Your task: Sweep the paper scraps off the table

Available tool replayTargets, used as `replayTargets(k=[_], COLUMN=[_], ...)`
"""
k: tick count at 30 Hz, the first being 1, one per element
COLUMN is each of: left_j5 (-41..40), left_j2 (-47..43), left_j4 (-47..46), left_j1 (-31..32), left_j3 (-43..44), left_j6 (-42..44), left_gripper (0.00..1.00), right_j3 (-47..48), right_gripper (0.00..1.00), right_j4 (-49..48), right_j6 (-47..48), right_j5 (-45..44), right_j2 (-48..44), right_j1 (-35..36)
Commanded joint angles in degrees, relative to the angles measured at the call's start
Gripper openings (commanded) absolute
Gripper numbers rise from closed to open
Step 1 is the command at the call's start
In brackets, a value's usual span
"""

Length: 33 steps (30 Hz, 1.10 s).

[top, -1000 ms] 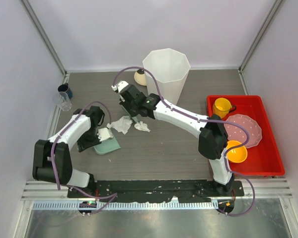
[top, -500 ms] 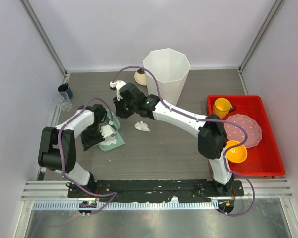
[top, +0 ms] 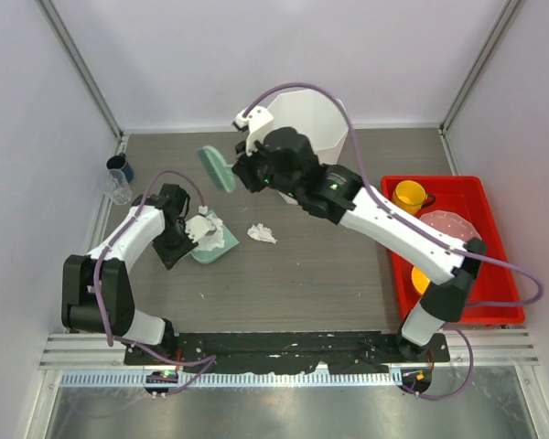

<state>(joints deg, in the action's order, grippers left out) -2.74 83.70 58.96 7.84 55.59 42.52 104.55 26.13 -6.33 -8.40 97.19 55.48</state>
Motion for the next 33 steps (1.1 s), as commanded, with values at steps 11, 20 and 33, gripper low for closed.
replayTargets(k=[11, 20, 33], left_j5=[8.5, 6.1, -9.5], left_j2=[-9.7, -7.2, 18.0], left_j4=[3.0, 7.5, 16.7], left_j1=[-0.3, -0.1, 9.2], left_j3=[7.2, 29.0, 80.0], left_j6=[-4.7, -8.7, -13.9], left_gripper=[0.00, 0.00, 0.00], right_j3=[-10.3, -24.0, -36.3], right_gripper=[0.01, 0.01, 0.01], right_j4=[4.7, 8.8, 9.5], right_j6=[5.2, 6.1, 9.5], right_j5=[-15.8, -9.2, 13.2], right_j2=[-15.4, -26.9, -41.2], right_j1=[0.2, 0.2, 0.2])
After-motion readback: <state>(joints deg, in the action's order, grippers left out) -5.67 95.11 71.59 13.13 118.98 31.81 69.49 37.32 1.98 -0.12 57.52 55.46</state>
